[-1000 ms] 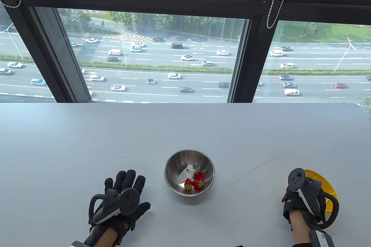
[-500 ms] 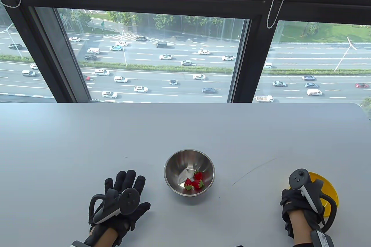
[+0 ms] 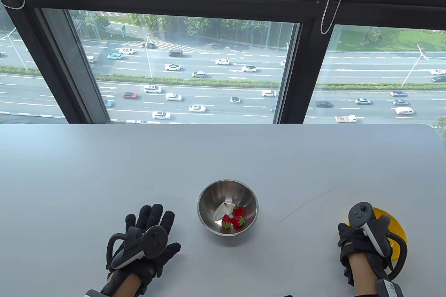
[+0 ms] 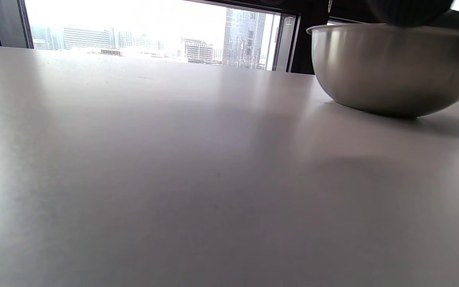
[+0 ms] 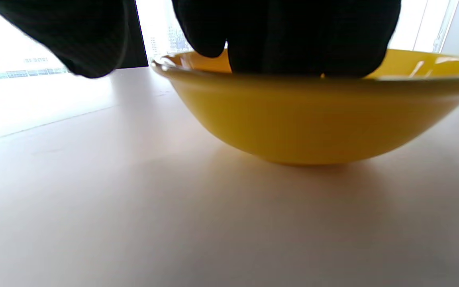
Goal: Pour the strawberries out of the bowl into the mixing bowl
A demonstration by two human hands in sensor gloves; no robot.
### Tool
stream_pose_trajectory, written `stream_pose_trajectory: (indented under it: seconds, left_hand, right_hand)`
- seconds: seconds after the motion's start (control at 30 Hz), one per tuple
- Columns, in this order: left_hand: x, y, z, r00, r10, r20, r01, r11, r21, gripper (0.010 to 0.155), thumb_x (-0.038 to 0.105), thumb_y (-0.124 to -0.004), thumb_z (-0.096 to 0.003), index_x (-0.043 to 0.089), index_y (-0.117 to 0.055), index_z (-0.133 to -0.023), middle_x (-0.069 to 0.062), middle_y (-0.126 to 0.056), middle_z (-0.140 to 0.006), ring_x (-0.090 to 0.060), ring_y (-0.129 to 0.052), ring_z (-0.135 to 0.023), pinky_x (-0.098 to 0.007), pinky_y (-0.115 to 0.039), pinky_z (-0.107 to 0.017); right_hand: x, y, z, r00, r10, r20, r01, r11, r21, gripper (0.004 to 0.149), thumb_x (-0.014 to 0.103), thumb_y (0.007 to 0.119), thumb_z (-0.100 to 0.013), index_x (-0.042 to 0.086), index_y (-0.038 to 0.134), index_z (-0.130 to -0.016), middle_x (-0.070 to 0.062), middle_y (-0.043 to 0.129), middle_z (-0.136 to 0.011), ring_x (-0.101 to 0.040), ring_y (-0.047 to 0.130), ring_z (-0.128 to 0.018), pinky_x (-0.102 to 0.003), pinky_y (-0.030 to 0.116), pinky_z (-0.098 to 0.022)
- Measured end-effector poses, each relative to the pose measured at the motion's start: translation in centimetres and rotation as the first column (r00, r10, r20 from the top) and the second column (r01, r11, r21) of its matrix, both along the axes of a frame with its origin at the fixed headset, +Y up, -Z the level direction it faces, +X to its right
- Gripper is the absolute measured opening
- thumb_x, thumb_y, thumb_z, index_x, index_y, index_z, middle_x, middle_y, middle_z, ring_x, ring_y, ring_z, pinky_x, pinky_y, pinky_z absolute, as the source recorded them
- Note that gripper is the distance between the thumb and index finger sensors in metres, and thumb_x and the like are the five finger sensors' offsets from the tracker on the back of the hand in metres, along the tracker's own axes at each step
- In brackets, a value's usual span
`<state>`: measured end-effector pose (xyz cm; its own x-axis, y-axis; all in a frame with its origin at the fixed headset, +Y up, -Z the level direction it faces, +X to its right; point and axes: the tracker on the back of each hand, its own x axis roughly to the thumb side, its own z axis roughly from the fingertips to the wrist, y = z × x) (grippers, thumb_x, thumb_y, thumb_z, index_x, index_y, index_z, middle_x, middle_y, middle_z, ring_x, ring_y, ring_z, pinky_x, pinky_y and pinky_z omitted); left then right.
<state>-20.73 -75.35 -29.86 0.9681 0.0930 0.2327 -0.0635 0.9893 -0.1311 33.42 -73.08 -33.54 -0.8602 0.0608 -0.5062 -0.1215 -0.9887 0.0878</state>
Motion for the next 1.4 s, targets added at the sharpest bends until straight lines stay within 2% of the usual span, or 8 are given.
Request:
stream_pose_trajectory:
  seconds: [0.23,0.53,0.87,1.17,1.4]
  left_hand:
    - [-0.2,0.2,0.0,1.000,0.014,-0.004,-0.014,1.000,0.014,0.088,0.069,-0.063,-0.0403,0.030,-0.027,-0.111,-0.007,-0.010,-0.119,-0.043,-0.017,-0.111,-0.073,-0.014,-0.070]
    - [-0.5,0.4,-0.1,0.999,0.032,-0.010,-0.032,0.999,0.033,0.088,0.069,-0.063,-0.0404,0.030,-0.027,-0.111,-0.007,-0.010,-0.119,-0.043,-0.017,-0.112,-0.073,-0.015,-0.071]
    - [-0.6,0.5,-0.1,0.999,0.044,-0.009,-0.044,0.997,0.064,0.088,0.069,-0.063,-0.0403,0.030,-0.027,-0.111,-0.007,-0.010,-0.119,-0.043,-0.017,-0.112,-0.073,-0.015,-0.071]
    - [-0.5,0.5,-0.1,0.999,0.051,-0.003,-0.050,0.994,0.098,0.088,0.069,-0.063,-0.0404,0.030,-0.027,-0.111,-0.006,-0.011,-0.119,-0.043,-0.017,-0.112,-0.073,-0.015,-0.071]
    - [-0.3,0.6,0.0,0.999,0.053,0.007,-0.054,0.990,0.130,0.089,0.069,-0.063,-0.0396,0.030,-0.027,-0.111,-0.007,-0.010,-0.119,-0.042,-0.017,-0.112,-0.073,-0.015,-0.071]
  right_hand:
    - [-1.5,2.0,0.5,0.997,0.057,-0.052,-0.049,0.988,0.147,0.078,0.064,0.076,-0.039,0.019,0.050,-0.097,-0.014,0.055,-0.104,-0.043,0.073,-0.091,-0.064,0.061,-0.065]
    - [-4.8,4.3,1.4,0.971,0.142,-0.192,-0.076,0.945,0.319,0.085,0.066,0.073,-0.039,0.022,0.041,-0.104,-0.015,0.038,-0.112,-0.047,0.052,-0.103,-0.069,0.047,-0.070]
    - [-8.4,4.8,2.0,0.925,0.163,-0.343,-0.044,0.942,0.332,0.090,0.071,0.068,-0.038,0.027,0.029,-0.107,-0.012,0.019,-0.116,-0.048,0.030,-0.108,-0.074,0.031,-0.071]
    - [-11.3,4.2,2.3,0.864,0.151,-0.480,-0.020,0.964,0.266,0.093,0.074,0.063,-0.036,0.032,0.022,-0.108,-0.008,0.006,-0.116,-0.047,0.013,-0.109,-0.076,0.020,-0.070]
    - [-13.4,3.4,2.4,0.814,0.124,-0.567,0.001,0.977,0.215,0.094,0.075,0.060,-0.034,0.035,0.018,-0.107,-0.005,0.000,-0.115,-0.046,0.006,-0.108,-0.076,0.016,-0.069]
